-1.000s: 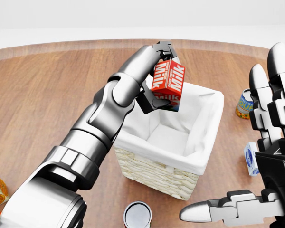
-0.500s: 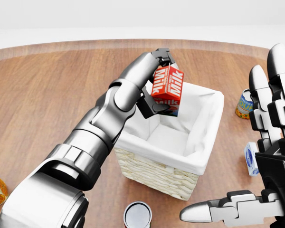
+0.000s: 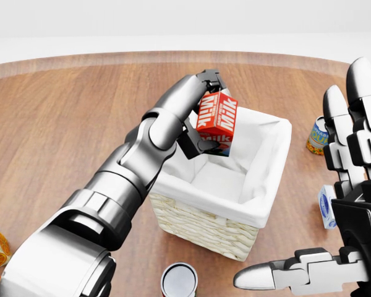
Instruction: Pick the milk and place it in the basket.
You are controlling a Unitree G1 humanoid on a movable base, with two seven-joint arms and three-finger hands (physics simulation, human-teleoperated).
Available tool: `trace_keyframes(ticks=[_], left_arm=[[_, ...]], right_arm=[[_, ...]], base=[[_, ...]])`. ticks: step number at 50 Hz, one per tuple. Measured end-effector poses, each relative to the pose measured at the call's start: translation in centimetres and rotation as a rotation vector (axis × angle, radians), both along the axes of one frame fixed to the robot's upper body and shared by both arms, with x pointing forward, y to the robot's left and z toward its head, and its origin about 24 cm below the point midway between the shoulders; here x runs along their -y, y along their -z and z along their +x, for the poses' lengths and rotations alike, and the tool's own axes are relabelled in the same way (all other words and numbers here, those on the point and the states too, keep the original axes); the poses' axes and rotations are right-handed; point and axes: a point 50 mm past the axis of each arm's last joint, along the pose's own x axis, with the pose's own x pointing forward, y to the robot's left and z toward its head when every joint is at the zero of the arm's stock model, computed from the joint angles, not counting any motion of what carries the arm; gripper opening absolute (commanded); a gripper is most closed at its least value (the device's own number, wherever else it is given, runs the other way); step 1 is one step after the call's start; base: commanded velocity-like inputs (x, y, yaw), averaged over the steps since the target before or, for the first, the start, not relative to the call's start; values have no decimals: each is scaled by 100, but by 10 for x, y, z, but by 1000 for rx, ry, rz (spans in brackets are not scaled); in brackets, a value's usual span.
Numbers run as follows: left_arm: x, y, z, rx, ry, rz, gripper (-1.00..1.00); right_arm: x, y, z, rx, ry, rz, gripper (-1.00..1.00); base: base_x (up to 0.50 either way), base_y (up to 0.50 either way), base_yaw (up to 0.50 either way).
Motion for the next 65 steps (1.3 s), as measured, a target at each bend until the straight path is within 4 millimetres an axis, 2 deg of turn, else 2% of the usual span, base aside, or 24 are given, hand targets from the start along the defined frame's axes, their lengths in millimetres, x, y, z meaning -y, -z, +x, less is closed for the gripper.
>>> trace_keyframes(ticks=[28, 65], left_arm=[[-1, 18, -3, -46, -16, 13, -100], [5, 31, -8, -69, 0, 50, -100]], right_arm=[[-1, 2, 0, -9, -5, -2, 100], [-2, 2, 0, -10, -9, -2, 100]], base=[[0, 0, 0], [0, 0, 0]])
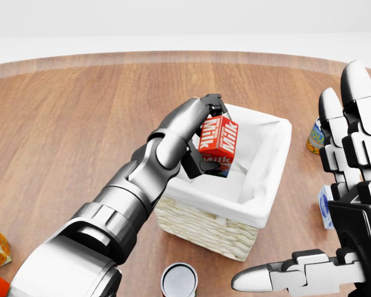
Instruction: Pick the milk and place it in the basket.
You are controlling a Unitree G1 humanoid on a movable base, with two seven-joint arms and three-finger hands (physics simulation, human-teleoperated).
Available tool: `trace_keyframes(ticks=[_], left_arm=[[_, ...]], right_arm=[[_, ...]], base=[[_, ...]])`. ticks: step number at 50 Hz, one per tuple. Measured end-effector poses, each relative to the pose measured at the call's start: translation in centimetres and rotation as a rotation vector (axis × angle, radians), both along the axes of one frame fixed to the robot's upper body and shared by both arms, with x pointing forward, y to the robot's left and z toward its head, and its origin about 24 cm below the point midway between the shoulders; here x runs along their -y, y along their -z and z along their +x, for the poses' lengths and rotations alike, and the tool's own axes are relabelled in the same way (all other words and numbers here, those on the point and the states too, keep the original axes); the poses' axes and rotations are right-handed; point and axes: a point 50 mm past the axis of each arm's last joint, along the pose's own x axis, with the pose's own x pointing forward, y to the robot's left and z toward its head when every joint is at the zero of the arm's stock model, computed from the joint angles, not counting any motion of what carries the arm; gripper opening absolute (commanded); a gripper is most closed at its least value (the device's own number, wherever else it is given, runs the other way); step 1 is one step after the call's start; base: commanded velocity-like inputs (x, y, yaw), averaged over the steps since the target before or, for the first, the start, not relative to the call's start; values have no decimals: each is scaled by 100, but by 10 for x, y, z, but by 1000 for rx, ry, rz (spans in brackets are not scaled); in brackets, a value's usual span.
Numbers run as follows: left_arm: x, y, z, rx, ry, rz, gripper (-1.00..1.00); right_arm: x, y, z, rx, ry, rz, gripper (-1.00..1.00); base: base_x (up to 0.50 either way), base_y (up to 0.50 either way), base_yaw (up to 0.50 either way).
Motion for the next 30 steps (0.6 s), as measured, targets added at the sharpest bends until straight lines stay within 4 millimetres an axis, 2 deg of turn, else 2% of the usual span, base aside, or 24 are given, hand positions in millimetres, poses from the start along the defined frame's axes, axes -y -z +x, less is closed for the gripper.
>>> trace_keyframes(ticks=[22, 23, 24, 25, 26, 30], left_arm=[[2, 6, -2, -12, -3, 0, -100], [2, 7, -3, -12, -3, 1, -93], [2, 7, -3, -13, -4, -1, -51], [2, 7, -3, -14, -6, -4, 41], [2, 8, -3, -14, -6, -5, 100], [2, 6, -3, -6, -17, -21, 100]], right_arm=[[0, 0, -1, -3, -2, 0, 100], [0, 1, -1, -4, -2, 0, 100], [0, 1, -1, -4, -2, 0, 100], [0, 1, -1, -5, -2, 0, 100], [0, 1, -1, -6, -2, 0, 100], [0, 1, 0, -8, -1, 0, 100]], base=[[0, 0, 0], [0, 0, 0], [0, 0, 0], [0, 0, 0], [0, 0, 0], [0, 0, 0]])
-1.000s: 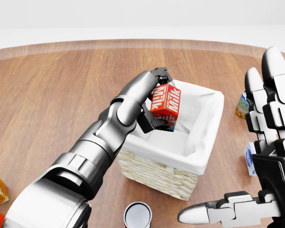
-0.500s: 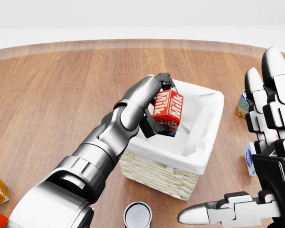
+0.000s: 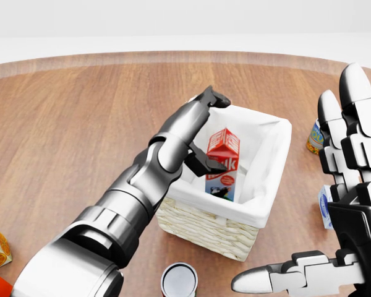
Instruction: Pick the milk and place it in the basket.
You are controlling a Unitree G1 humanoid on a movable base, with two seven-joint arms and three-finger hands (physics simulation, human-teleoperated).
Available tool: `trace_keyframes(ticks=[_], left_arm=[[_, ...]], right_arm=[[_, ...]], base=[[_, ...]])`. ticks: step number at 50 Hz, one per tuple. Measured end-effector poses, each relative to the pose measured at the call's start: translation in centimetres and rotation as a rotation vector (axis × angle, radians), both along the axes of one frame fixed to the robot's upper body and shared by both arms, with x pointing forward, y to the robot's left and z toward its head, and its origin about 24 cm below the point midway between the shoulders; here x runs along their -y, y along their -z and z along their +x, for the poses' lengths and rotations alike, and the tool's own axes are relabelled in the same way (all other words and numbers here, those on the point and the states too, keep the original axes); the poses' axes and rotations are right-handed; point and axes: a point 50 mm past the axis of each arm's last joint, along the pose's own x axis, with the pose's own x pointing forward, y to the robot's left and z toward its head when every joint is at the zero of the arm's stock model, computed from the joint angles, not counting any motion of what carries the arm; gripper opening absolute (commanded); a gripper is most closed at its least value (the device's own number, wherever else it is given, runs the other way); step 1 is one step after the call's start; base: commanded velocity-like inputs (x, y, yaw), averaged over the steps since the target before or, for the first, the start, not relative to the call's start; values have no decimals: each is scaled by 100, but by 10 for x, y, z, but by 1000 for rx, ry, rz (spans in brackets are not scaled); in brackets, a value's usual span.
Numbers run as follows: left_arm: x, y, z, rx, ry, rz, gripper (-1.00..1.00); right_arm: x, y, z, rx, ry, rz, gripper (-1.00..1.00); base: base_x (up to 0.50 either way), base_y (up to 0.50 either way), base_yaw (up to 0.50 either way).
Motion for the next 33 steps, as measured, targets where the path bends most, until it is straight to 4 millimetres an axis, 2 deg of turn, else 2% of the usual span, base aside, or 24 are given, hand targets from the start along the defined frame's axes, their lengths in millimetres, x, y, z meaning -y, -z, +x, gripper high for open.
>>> trace_keyframes(ticks=[33], left_arm=[[-2, -10, 3, 16, -24, -85, 100]], right_arm=[[0, 1, 0, -4, -1, 1, 100]], base=[[0, 0, 0]])
